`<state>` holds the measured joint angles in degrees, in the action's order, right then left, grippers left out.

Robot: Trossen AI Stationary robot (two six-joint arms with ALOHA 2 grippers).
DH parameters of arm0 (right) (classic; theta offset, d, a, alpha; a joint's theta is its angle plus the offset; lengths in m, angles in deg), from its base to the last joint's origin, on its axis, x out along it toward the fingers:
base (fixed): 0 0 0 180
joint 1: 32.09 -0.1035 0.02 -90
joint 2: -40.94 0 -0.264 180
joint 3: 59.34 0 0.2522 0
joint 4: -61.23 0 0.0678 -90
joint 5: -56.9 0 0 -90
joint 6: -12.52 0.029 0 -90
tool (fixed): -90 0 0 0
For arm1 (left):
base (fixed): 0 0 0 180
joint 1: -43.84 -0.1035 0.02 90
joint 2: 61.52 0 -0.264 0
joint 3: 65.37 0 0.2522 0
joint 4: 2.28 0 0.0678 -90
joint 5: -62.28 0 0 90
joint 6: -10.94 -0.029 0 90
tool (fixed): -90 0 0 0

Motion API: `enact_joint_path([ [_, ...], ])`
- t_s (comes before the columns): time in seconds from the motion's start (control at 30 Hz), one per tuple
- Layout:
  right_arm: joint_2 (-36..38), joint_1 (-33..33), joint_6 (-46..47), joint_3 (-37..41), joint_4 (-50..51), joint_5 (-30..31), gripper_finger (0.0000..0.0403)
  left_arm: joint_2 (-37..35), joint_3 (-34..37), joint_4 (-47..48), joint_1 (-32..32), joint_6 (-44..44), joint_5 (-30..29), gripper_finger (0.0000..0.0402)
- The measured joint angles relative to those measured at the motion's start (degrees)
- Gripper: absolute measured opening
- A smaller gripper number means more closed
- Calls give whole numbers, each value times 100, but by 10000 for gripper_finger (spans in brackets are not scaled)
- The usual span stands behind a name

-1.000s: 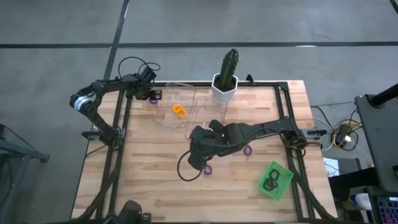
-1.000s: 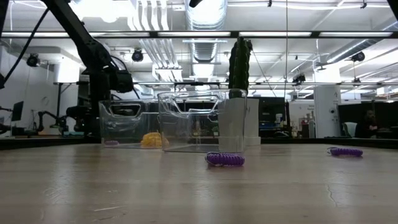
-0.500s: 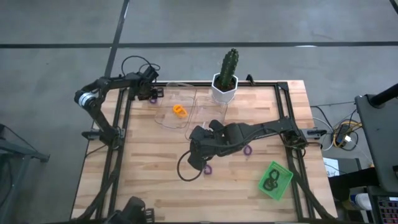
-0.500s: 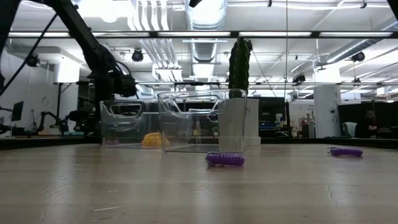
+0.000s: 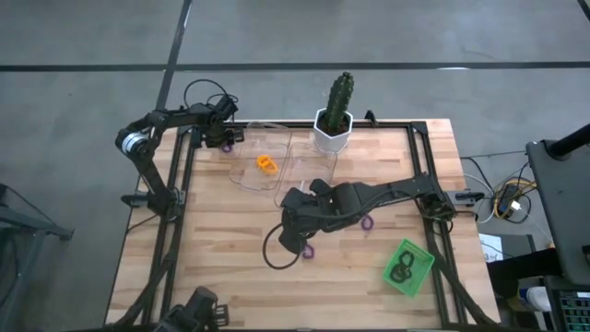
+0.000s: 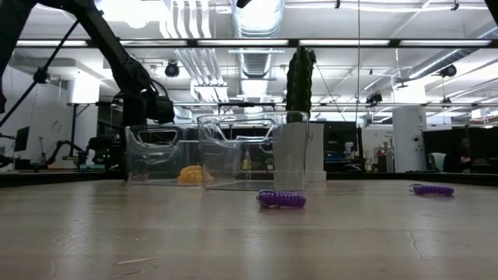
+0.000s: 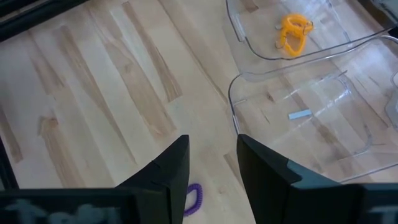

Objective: Sort spring keychains
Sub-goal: Put the top left violet spring keychain into the right transparent bin

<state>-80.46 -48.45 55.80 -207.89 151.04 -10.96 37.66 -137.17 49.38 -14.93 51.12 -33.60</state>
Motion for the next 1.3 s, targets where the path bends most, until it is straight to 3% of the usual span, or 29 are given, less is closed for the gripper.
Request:
enact_joint_path([
  [0.7,0,0,-36,0,-2,-14,123,0,11,131,-2,-439,-510,163],
  [0.83,0,0,-33,0,-2,-14,123,0,11,215,-2,-450,-507,125],
  [1.03,0,0,-19,0,-2,-14,123,0,17,297,0,-448,-506,23],
  [1.3,0,0,-18,0,-4,-14,123,-86,34,552,0,-608,-645,11],
])
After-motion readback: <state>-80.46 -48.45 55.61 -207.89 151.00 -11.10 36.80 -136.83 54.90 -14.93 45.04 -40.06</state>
